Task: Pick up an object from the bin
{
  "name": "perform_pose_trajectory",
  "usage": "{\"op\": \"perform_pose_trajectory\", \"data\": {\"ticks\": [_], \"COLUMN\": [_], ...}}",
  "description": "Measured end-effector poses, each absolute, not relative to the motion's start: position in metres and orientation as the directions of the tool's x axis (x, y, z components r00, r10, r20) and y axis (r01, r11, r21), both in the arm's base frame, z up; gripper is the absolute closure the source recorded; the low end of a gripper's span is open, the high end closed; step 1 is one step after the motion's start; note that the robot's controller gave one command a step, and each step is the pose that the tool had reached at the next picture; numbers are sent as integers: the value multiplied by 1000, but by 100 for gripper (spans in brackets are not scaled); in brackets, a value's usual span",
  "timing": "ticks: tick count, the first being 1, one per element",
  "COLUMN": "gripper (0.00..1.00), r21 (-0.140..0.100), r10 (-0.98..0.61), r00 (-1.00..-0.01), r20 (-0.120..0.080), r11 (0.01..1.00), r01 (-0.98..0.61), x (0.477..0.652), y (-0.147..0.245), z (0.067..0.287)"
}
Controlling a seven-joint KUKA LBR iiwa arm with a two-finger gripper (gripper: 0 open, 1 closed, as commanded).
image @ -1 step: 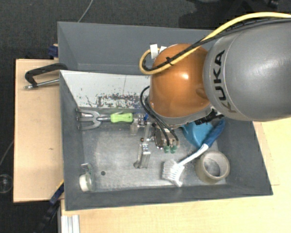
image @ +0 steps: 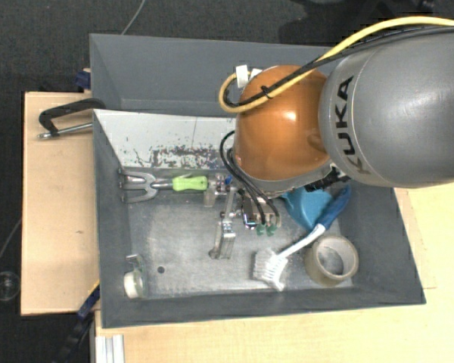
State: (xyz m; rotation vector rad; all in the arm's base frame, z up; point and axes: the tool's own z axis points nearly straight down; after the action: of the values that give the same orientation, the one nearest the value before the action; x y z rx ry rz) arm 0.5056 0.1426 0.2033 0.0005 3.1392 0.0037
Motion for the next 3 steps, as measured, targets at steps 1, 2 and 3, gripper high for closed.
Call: {"op": "perform_pose_trajectory", "data": {"ticks": [1, 2, 3], "gripper": [0, 0, 0], "r21": [2, 2, -2], "r10": [-135, -219, -392], "r00": [-991, -976, -920], "r20": [0, -4, -6], "r11": [991, 976, 920], "r01": [-135, -219, -392], "x": [508, 513, 525], "y": [105, 24, -9], "z": [189, 152, 140]}}
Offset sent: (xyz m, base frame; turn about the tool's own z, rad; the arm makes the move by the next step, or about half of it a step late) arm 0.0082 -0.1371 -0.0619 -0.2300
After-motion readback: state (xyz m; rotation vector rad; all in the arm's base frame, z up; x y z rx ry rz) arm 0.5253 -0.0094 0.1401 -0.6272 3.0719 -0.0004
